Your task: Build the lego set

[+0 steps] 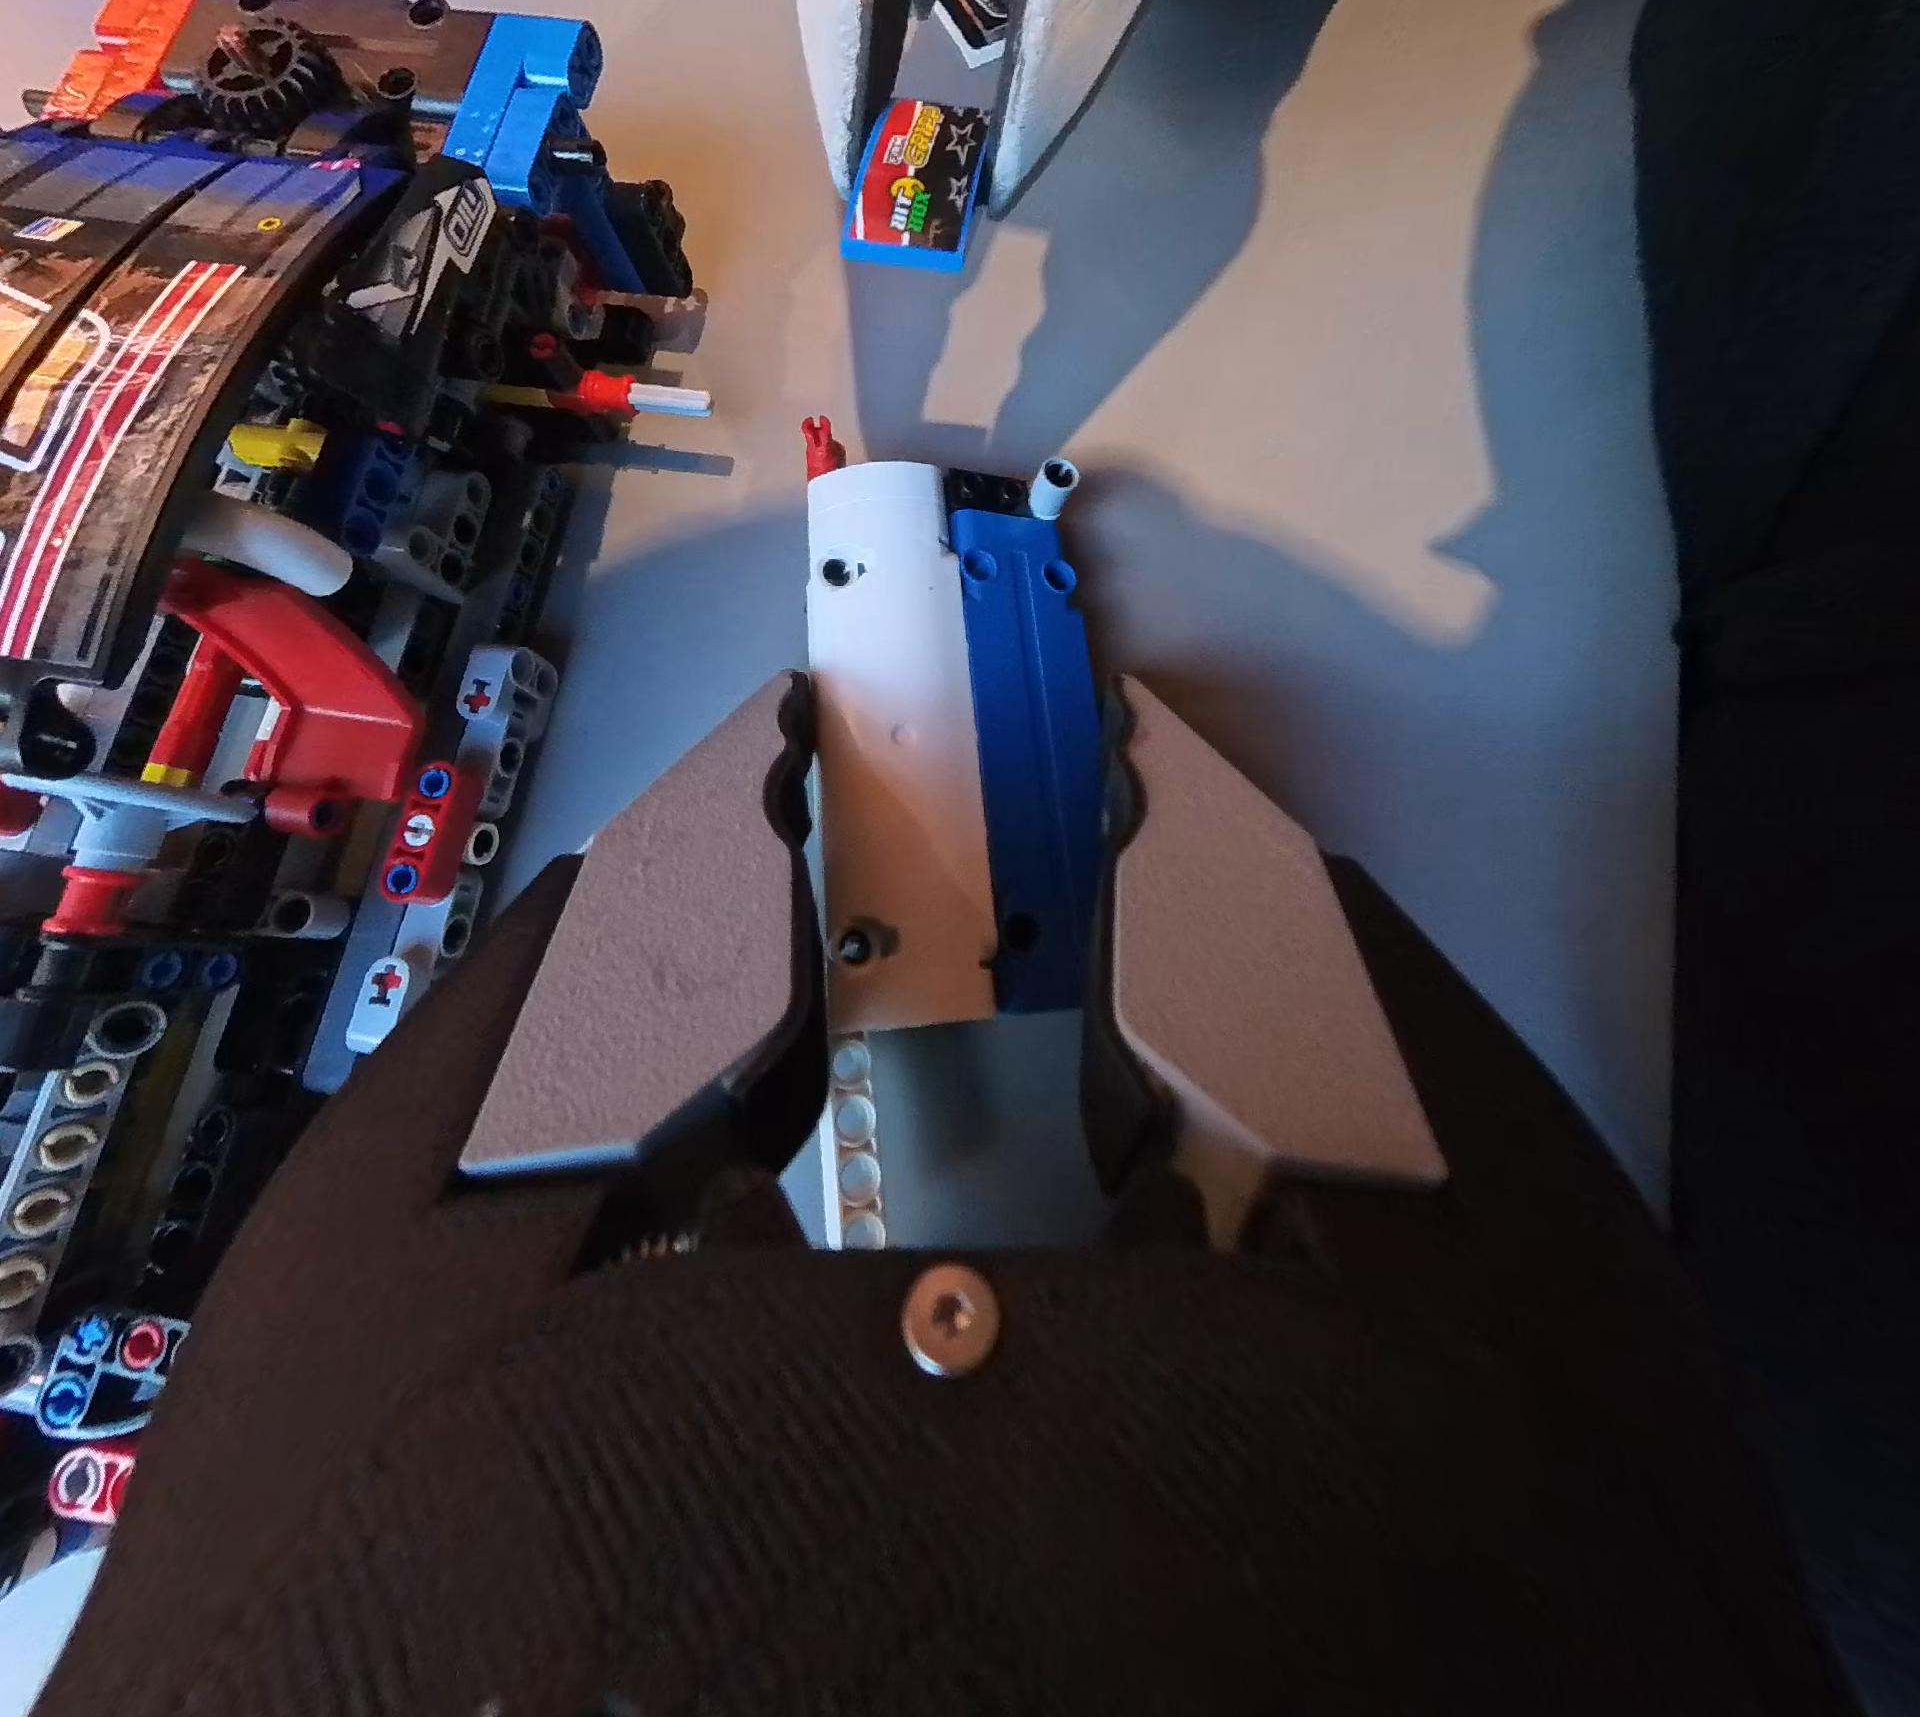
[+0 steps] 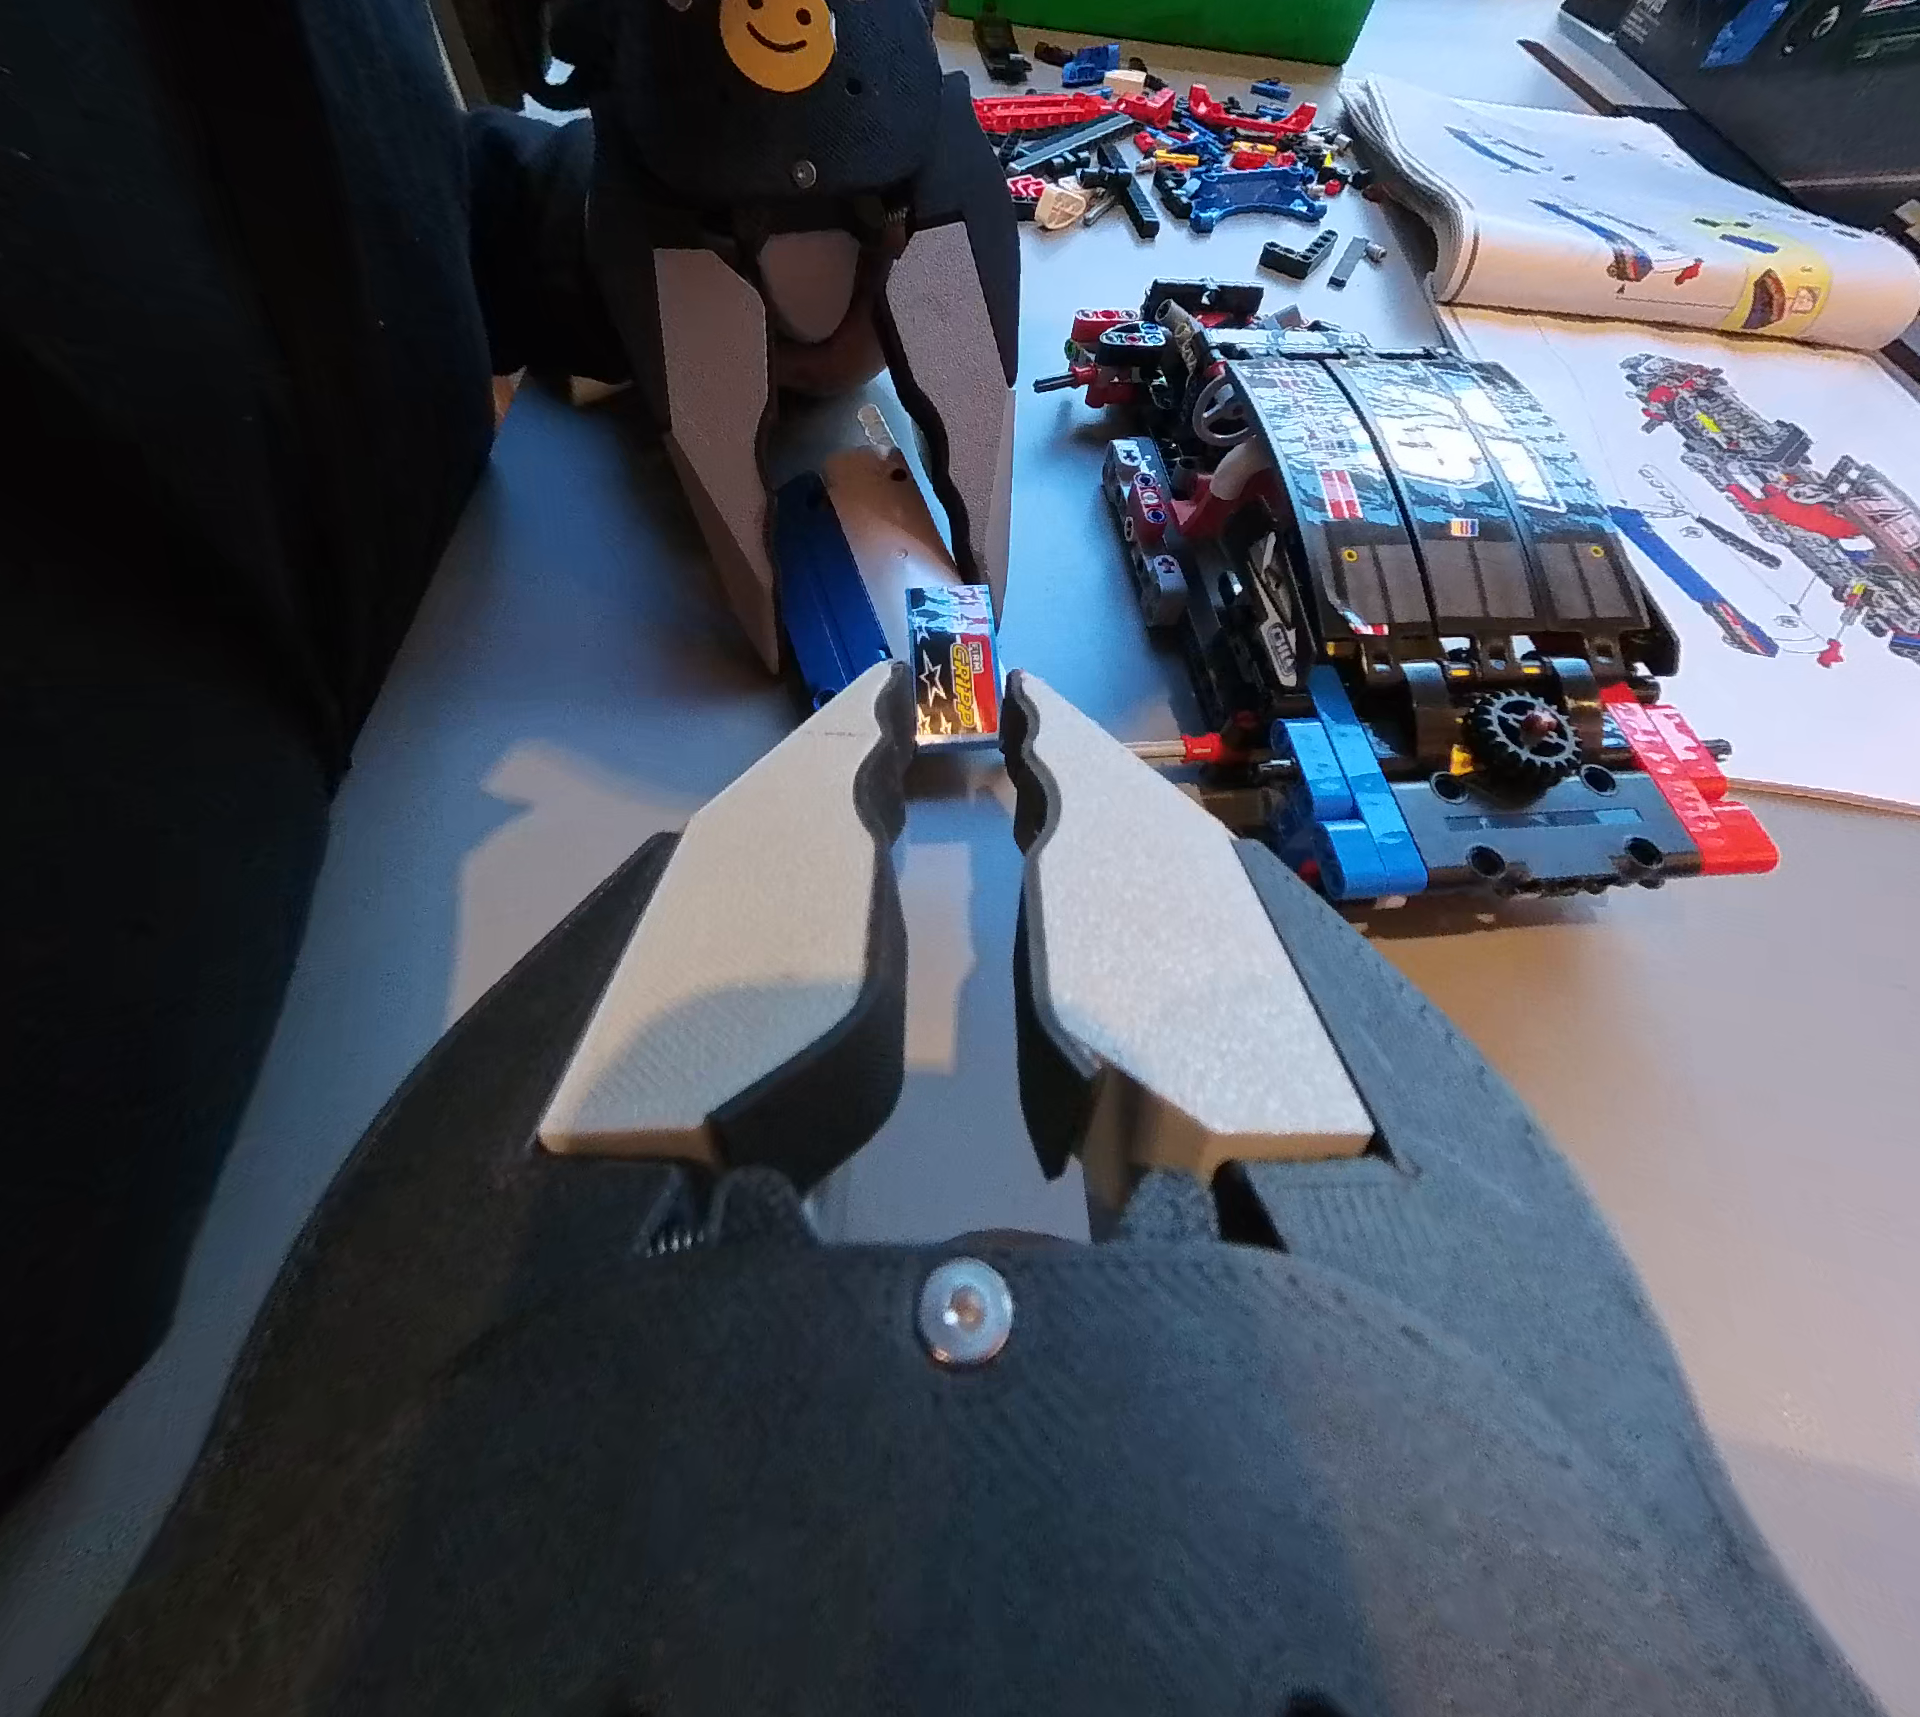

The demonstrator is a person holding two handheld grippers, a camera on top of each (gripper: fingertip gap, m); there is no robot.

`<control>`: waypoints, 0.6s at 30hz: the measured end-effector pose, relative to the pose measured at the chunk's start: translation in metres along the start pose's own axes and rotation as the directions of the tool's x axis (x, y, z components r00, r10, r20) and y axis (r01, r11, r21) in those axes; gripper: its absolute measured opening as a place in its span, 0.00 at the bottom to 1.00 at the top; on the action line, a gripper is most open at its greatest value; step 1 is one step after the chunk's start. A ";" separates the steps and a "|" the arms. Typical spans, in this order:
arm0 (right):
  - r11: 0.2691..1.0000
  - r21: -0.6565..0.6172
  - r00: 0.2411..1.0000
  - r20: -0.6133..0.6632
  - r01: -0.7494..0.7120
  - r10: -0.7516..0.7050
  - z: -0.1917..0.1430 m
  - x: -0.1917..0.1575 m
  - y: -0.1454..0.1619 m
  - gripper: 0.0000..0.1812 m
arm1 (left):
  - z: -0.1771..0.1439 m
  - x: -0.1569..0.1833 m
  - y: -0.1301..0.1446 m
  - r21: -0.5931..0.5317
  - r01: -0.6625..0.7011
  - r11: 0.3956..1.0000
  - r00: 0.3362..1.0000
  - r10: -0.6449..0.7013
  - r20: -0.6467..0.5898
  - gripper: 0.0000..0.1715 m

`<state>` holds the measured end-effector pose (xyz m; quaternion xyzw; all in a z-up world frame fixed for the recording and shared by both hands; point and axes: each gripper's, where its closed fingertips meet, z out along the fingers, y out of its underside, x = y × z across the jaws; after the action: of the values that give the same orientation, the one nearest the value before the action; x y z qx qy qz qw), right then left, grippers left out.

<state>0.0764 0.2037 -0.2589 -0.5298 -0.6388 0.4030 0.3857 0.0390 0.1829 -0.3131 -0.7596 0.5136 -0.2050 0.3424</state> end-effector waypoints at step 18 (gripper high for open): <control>0.705 0.345 0.778 0.380 -0.620 0.500 -0.048 0.032 -0.053 0.07 | 0.001 -0.001 0.001 -0.009 0.042 0.999 0.999 -0.042 -0.022 0.31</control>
<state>0.0970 0.2349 -0.1895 -0.5381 -0.3781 0.7037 0.2690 0.0388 0.1843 -0.3143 -0.7693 0.5021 -0.2186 0.3291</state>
